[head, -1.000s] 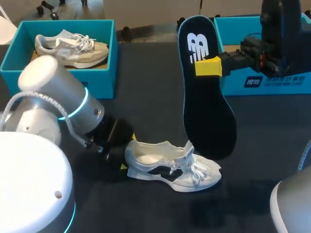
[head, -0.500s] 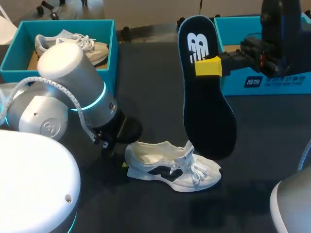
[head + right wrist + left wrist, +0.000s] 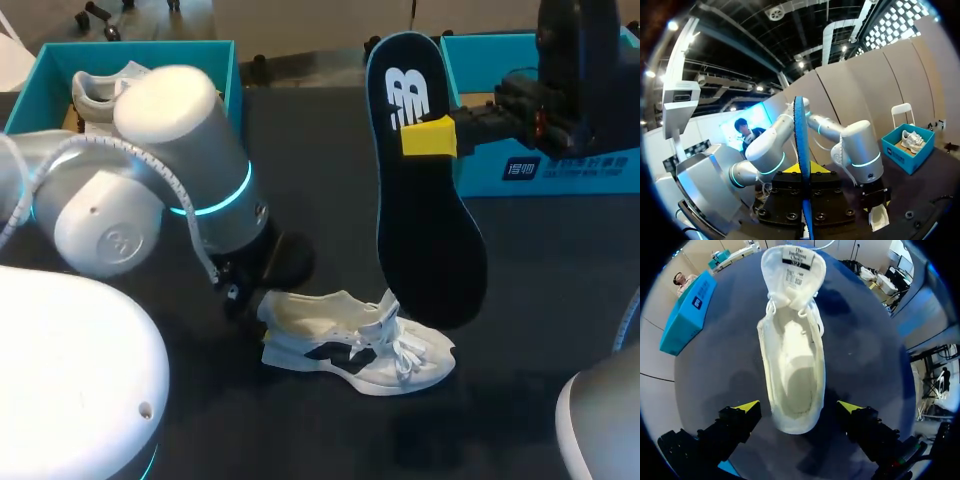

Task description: Take the shoe out of the shoebox, open the shoe tongue, remove and reinsert the insole, then place the shoe into the shoebox

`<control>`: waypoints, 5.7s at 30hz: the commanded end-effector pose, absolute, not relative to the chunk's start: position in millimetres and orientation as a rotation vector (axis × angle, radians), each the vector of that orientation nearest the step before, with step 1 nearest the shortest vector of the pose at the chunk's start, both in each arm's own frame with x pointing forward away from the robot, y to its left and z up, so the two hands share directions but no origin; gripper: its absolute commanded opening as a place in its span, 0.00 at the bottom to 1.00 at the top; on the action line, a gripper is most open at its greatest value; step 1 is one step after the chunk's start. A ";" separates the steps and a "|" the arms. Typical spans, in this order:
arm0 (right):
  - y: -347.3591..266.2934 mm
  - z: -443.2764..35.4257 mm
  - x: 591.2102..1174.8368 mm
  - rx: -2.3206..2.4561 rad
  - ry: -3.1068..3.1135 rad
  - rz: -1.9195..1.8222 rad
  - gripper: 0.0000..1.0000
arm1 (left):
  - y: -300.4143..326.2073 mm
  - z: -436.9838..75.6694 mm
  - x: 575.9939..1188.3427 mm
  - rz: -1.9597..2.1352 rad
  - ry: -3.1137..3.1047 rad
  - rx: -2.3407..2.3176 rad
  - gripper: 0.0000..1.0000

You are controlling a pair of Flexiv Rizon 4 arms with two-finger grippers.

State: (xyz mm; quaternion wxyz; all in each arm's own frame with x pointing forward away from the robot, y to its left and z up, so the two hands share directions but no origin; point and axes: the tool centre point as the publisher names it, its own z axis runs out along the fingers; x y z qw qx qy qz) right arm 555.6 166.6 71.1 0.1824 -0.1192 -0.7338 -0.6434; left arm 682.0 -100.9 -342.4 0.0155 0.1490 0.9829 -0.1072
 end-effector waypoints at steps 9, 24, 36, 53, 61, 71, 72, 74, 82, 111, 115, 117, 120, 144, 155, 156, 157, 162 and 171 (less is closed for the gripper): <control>171.5 72.4 559.7 -0.333 -2.073 -1.807 0.00 | -135.9 -316.4 685.2 -0.388 3.016 0.456 1.00; 171.5 72.4 559.7 -0.333 -2.073 -1.807 0.00 | -190.1 -353.9 699.1 -0.364 2.968 0.406 1.00; 171.5 72.4 559.7 -0.333 -2.073 -1.807 0.00 | -204.8 -379.3 707.2 -0.335 2.974 0.367 0.80; 171.5 72.4 559.7 -0.333 -2.073 -1.807 0.00 | -200.7 -388.9 708.0 -0.309 2.996 0.366 0.00; 171.5 72.4 559.7 -0.333 -2.073 -1.807 0.00 | -192.8 -375.7 701.5 -0.357 3.012 0.395 0.00; 171.5 72.4 559.7 -0.333 -2.073 -1.807 0.00 | -183.1 -328.3 692.1 -0.457 2.988 0.509 0.00; 171.5 72.4 559.7 -0.333 -2.073 -1.807 0.00 | -181.4 -324.6 690.2 -0.459 2.987 0.532 0.00; 171.5 72.4 559.7 -0.333 -2.073 -1.807 0.00 | -177.0 -317.7 686.7 -0.478 2.966 0.605 0.00; 171.5 72.4 559.7 -0.333 -2.073 -1.807 0.00 | -151.8 -301.7 674.4 -0.462 2.764 1.087 0.00; 171.5 72.4 559.7 -0.333 -2.073 -1.807 0.00 | -136.4 -311.9 642.1 -0.366 2.201 1.951 0.00; 171.5 72.4 559.7 -0.333 -2.073 -1.807 0.00 | -141.3 -310.3 640.2 -0.341 2.145 2.010 0.00; 171.5 72.4 559.7 -0.333 -2.073 -1.807 0.00 | -143.9 -310.6 638.9 -0.303 2.092 2.054 0.00; 171.5 72.4 559.7 -0.333 -2.073 -1.807 0.00 | -148.6 -312.2 637.2 -0.272 2.046 2.070 0.00; 171.5 72.4 559.7 -0.333 -2.073 -1.807 0.00 | -182.8 -343.9 626.8 -0.238 1.981 2.144 0.00; 171.5 72.4 559.7 -0.333 -2.073 -1.807 0.00 | -198.8 -364.7 637.3 -0.204 1.966 2.181 0.00; 171.5 72.4 559.7 -0.333 -2.073 -1.807 0.00 | -200.7 -366.5 637.9 -0.202 1.966 2.181 0.00; 171.5 72.4 559.7 -0.333 -2.073 -1.807 0.00 | -202.6 -367.9 639.0 -0.200 1.966 2.184 0.00; 171.5 72.4 559.7 -0.333 -2.073 -1.807 0.00 | -210.5 -375.7 644.3 -0.183 1.984 2.183 0.00; 171.5 72.4 559.7 -0.333 -2.073 -1.807 0.00 | -215.4 -381.7 650.2 -0.229 1.973 2.227 0.00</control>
